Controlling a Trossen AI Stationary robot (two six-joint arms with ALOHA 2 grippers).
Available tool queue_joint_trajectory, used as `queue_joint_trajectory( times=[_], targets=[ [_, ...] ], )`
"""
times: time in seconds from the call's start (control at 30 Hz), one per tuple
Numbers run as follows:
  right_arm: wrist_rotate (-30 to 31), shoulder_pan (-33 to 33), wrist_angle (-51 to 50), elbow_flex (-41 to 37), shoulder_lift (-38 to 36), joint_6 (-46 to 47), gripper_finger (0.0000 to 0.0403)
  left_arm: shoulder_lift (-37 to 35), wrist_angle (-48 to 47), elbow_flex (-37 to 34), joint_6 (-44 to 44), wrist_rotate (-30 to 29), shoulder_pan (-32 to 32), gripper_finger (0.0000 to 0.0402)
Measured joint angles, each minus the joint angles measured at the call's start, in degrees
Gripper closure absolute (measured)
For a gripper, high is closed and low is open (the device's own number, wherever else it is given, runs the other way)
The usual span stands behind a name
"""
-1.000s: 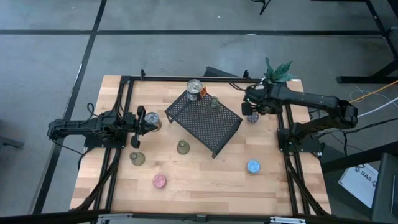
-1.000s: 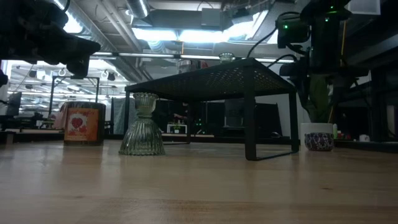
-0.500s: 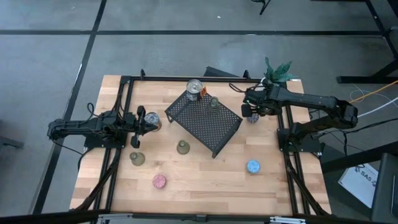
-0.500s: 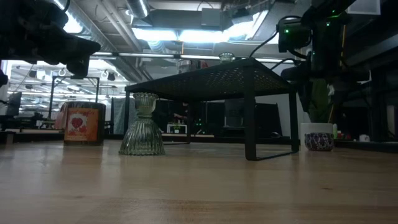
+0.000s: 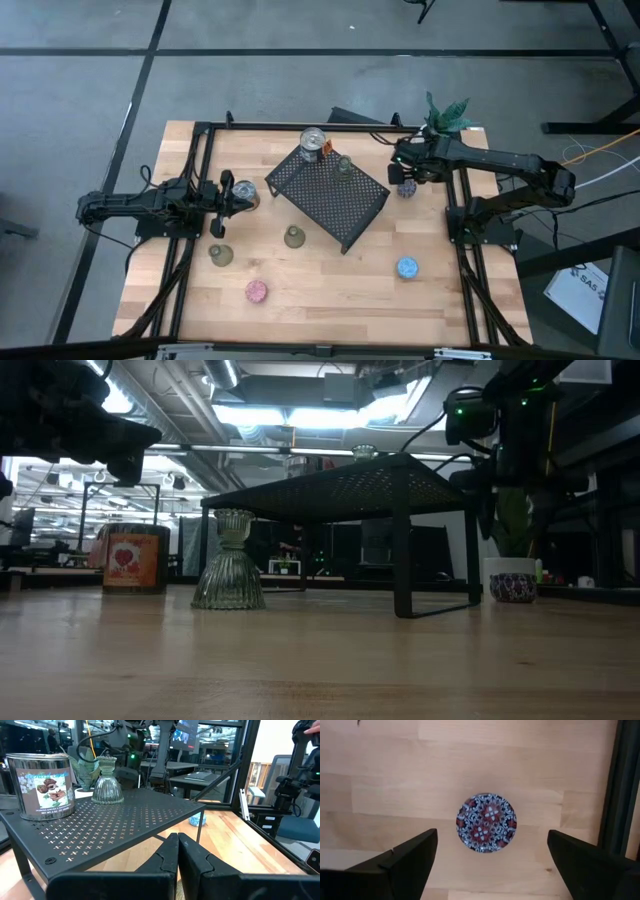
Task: Pick & Place candle stick holders
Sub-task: Put the dark red scented candle on the shelf
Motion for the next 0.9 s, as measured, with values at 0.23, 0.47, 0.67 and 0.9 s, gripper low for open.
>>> queue_joint_trajectory(
  times=[0.23, 0.47, 0.67, 0.9],
  targets=[
    [0.0, -1.2, 0.2, -0.1, 1.4, 0.0, 0.0022, 0.0, 0.0, 0.0, 0.0, 0.0, 0.0, 0.0400],
    [0.2, -2.7, 1.7, -0.1, 3.5, -1.9, 0.0021, 0.0, 0.0, 0.0, 0.0, 0.0, 0.0, 0.0400],
    [-1.0, -3.7, 2.0, -0.1, 5.2, -2.0, 0.0021, 0.0, 0.0, 0.0, 0.0, 0.0, 0.0, 0.0400],
    [-2.8, -4.9, 2.1, -0.1, 7.8, -1.9, 0.0021, 0.0, 0.0, 0.0, 0.0, 0.0, 0.0, 0.0400]
  ],
)
